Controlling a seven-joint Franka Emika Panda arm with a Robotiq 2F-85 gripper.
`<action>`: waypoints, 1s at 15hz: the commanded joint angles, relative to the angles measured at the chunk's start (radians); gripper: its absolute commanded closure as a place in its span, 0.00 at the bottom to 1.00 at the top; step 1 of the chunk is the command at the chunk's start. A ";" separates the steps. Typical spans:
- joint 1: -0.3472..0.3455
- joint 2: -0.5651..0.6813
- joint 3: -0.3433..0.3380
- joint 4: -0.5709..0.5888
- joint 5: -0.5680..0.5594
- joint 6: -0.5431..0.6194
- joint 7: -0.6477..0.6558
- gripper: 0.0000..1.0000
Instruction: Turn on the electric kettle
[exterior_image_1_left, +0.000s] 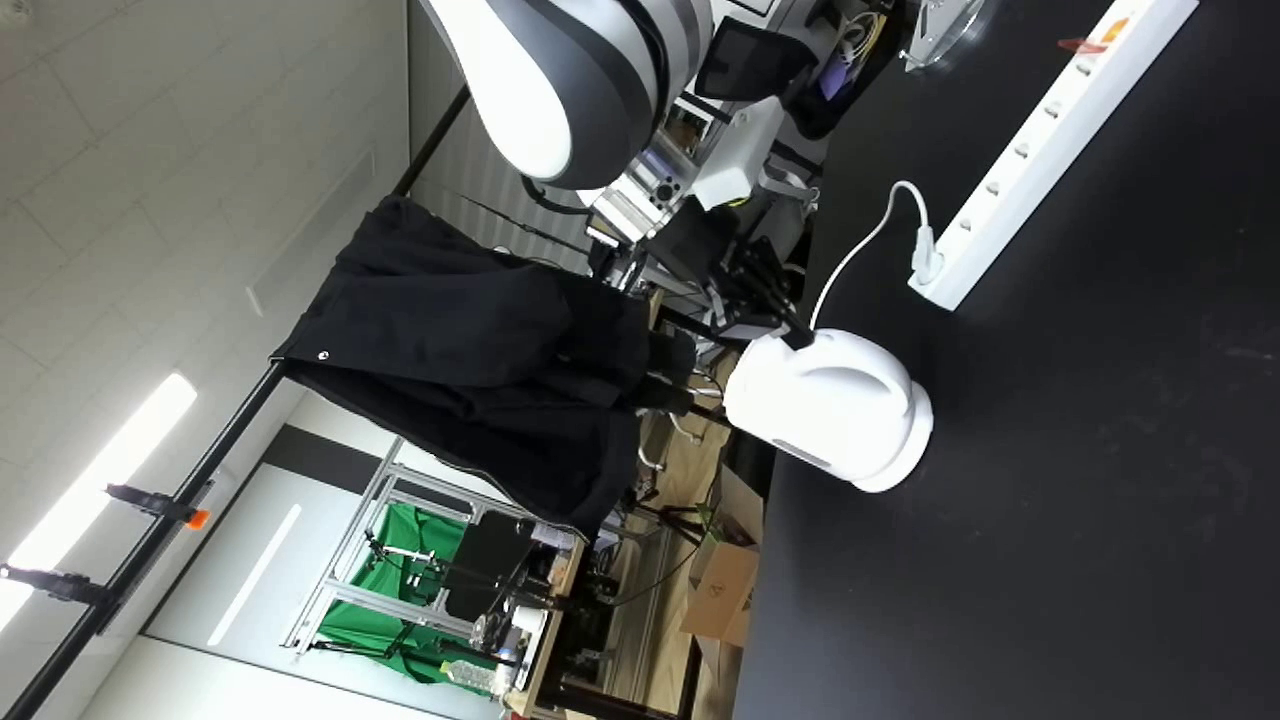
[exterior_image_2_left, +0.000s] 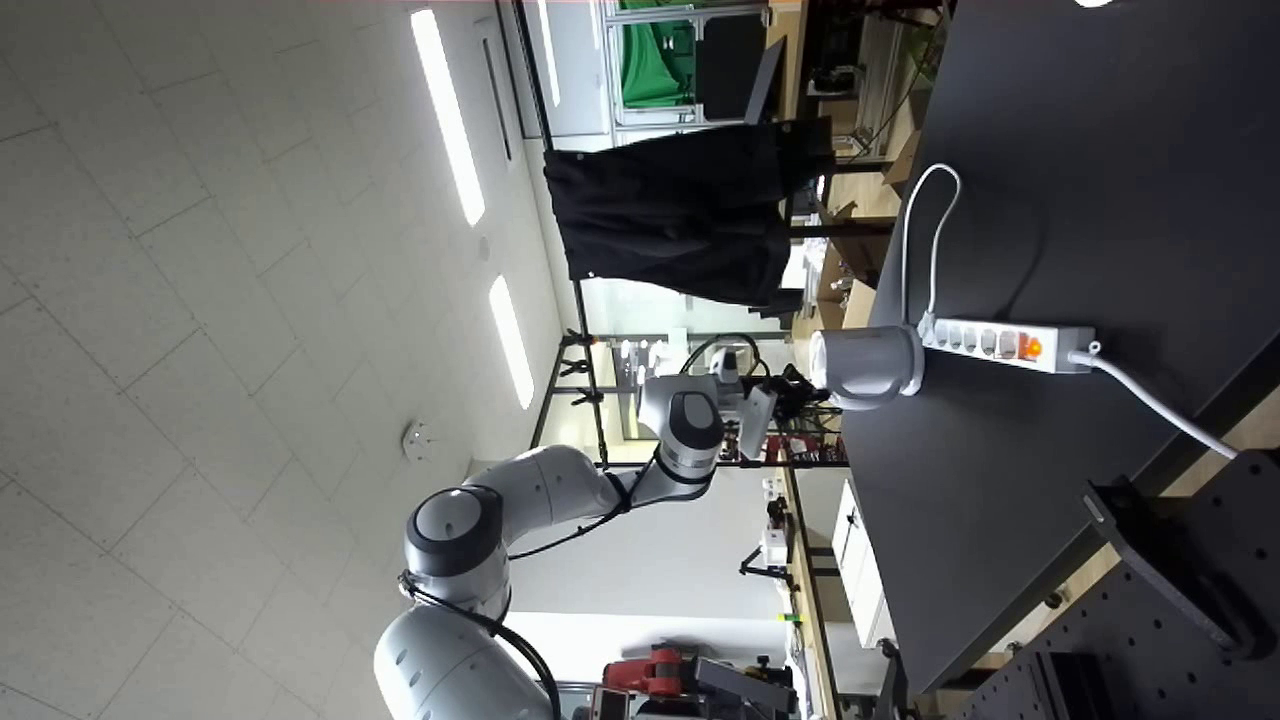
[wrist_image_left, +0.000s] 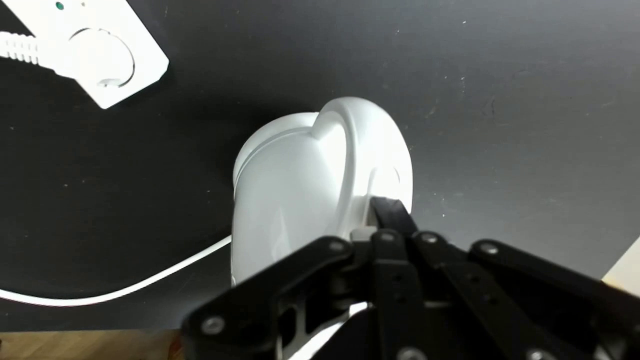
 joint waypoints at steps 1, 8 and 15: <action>-0.030 0.022 0.018 0.026 0.019 0.003 0.007 1.00; -0.131 -0.078 0.140 -0.032 0.074 0.120 -0.021 1.00; -0.089 -0.220 0.043 -0.073 0.048 0.022 0.012 0.46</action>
